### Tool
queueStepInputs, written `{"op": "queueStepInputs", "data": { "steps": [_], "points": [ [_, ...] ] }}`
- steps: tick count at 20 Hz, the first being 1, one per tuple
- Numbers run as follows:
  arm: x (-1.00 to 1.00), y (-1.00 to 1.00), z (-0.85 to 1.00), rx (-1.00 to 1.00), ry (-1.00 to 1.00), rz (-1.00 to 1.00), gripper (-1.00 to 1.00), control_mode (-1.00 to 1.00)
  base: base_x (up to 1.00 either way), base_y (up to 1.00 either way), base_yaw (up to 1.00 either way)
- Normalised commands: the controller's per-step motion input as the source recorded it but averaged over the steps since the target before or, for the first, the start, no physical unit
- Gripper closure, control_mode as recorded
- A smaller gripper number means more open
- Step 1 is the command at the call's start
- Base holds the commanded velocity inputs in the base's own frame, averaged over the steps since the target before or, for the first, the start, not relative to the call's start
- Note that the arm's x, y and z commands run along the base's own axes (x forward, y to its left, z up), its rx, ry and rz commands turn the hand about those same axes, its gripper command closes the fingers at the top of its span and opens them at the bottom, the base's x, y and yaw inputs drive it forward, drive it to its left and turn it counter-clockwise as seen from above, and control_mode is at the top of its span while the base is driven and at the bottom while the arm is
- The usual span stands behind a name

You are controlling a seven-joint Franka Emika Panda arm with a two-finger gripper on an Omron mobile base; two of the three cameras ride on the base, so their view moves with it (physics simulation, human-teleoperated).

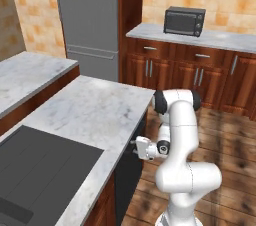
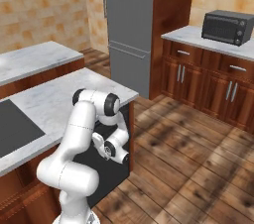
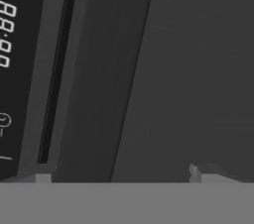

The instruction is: Open the dishwasher door and pull out the top rack.

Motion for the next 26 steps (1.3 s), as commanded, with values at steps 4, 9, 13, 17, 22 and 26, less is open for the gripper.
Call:
{"op": "queueStepInputs", "data": {
  "steps": [4,9,13,17,22,26],
  "points": [
    [0.25,0.38,-0.02,0.00,0.00,0.00,-1.00,-1.00,0.00,0.00,0.00],
    [0.33,0.44,-0.08,0.00,0.00,0.00,1.00,-1.00,0.00,0.00,0.00],
    [0.27,0.35,-0.12,0.00,0.00,0.00,1.00,-1.00,0.00,0.00,0.00],
    [0.02,0.00,-0.22,-0.02,0.04,0.00,1.00,-1.00,0.00,0.00,0.00],
    [-0.02,-0.24,-0.28,-0.04,0.01,0.00,1.00,-1.00,0.00,0.00,0.00],
    [-0.12,-0.39,-0.25,0.00,0.00,0.00,1.00,-1.00,0.00,0.00,0.00]
  ]
}}
